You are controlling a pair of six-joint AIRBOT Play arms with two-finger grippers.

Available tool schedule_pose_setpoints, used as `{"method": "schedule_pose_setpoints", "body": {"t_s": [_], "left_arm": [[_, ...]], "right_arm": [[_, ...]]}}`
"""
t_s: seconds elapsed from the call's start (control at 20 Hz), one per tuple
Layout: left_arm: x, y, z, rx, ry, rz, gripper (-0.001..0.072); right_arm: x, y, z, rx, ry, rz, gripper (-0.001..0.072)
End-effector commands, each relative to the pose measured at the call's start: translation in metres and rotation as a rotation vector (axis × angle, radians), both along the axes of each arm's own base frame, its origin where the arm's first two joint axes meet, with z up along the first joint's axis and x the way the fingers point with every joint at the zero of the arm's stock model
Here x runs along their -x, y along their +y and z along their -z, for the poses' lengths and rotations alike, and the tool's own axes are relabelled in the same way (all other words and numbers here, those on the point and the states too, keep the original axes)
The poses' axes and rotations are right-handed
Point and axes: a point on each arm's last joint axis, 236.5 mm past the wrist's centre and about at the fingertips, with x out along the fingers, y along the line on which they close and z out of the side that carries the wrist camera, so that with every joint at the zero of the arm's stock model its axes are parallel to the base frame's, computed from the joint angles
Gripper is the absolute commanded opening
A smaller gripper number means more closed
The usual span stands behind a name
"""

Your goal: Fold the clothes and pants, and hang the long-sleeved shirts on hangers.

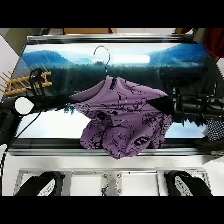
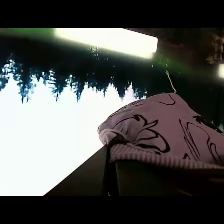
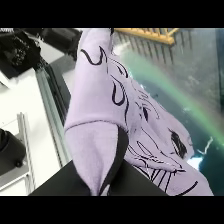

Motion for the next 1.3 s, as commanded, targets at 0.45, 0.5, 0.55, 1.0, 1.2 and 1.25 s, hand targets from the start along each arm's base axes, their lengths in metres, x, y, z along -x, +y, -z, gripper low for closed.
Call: {"method": "schedule_pose_setpoints", "body": {"t_s": [0.45,0.5,0.55,1.0,1.2,1.25], "left_arm": [[0.006,-0.036,-0.153,-0.082,-0.226,0.262,0.0015],[0.008,-0.041,-0.173,-0.103,-0.274,0.280,0.0015],[0.009,-0.046,-0.195,-0.134,-0.326,0.300,0.0015],[0.001,-0.084,-0.302,-0.263,-0.486,0.411,0.0015],[0.013,-0.097,-0.215,-0.294,-0.290,0.493,0.0015],[0.017,-0.098,-0.204,-0.292,-0.265,0.499,0.0016]], "right_arm": [[0.006,-0.004,0.068,0.084,0.023,-0.016,0.0019],[0.002,-0.002,0.064,0.040,0.018,0.004,0.0019],[-0.002,-0.001,0.059,0.000,0.012,0.023,0.0019],[-0.006,0.009,-0.038,-0.264,-0.151,0.015,0.0019],[0.018,0.024,-0.041,-0.275,-0.129,-0.090,0.0019],[0.022,0.027,-0.040,-0.275,-0.126,-0.111,0.0019]]}}
